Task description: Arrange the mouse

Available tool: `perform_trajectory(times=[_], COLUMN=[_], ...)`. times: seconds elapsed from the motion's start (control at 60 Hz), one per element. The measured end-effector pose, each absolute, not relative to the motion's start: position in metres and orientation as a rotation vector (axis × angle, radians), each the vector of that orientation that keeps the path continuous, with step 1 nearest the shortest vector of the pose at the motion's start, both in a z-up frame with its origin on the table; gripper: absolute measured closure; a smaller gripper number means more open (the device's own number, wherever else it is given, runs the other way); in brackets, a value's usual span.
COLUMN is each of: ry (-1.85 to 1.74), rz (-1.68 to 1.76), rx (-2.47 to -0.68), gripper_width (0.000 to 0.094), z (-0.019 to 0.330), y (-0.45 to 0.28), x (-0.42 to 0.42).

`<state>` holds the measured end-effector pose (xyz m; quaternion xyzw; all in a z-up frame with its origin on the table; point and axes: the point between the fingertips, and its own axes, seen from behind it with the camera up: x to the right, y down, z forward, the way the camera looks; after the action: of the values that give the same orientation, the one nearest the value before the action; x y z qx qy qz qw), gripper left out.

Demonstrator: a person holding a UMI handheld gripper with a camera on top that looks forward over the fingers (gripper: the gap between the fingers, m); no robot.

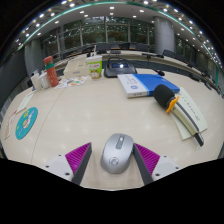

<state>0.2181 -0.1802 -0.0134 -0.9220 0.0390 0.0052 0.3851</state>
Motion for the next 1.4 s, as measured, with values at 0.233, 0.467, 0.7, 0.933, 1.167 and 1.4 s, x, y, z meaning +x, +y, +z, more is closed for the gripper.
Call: perform_trajectory(times=[0.233, 0.467, 0.7, 0.933, 1.167, 1.4], ry=[0.011, 0.018, 0.04, 0.123, 0.041, -0.041], rz=[-0.036, -0.078, -0.144, -0.156, -0.033, 0.076], rx=[-2.291, -2.274, -2.269, -2.095, -2.038, -2.191], gripper_width=[0.0363, 0.0541, 0.057, 0.0571, 0.0573, 0.0572], z=[-0.015, -0.015, 0.01, 0.142, 0.19, 0.073], y=[-0.16, -0.161, -0.16, -0.124, -0.082, -0.057], x=[0.218, 0.22, 0.212, 0.141, -0.052, -0.203])
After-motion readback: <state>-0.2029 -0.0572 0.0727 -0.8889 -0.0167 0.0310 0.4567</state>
